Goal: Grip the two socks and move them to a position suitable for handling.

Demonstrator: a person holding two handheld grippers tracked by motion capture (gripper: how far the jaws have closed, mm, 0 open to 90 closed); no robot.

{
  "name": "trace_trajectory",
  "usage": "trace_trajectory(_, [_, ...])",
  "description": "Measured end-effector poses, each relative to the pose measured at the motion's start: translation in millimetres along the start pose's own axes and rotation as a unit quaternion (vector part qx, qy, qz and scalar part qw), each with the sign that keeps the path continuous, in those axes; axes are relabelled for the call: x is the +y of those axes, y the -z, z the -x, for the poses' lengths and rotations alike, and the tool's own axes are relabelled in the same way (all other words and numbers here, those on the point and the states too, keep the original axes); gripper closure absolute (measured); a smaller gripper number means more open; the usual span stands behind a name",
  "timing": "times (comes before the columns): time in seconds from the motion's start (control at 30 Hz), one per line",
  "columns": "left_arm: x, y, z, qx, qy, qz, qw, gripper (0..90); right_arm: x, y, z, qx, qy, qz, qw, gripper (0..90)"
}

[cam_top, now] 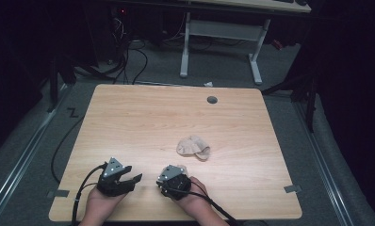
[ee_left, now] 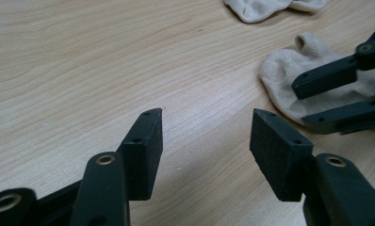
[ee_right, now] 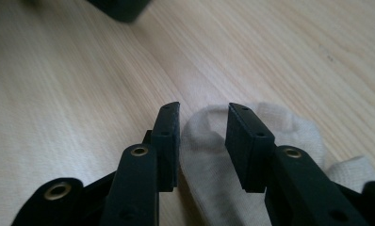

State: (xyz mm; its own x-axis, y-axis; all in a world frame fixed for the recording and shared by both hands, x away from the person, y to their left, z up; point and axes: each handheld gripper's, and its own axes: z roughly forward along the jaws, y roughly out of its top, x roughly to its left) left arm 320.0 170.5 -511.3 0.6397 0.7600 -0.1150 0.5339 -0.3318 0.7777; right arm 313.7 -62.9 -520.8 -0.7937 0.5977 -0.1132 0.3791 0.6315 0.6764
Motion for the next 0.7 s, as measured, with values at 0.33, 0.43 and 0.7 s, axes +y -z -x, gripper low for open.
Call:
trace_trajectory(0.33, [1.1, -0.2, 2.8, -0.002, -0.003, 0.000, 1.0000, 45.0, -2.2, 9.0, 5.1, -0.008, -0.013, 0.021, 0.9997, 84.6])
trace_trajectory(0.43, [1.9, -1.0, 5.4, -0.004, -0.008, -0.001, 1.0000, 44.9, -3.0, 25.5, 13.5, -0.013, -0.036, 0.055, 0.9978, 84.5])
trace_trajectory(0.7, [8.9, -9.3, 21.6, -0.034, -0.013, -0.007, 0.9993, 46.8, -19.1, 56.8, 33.2, -0.029, -0.086, 0.103, 0.9906, 84.3])
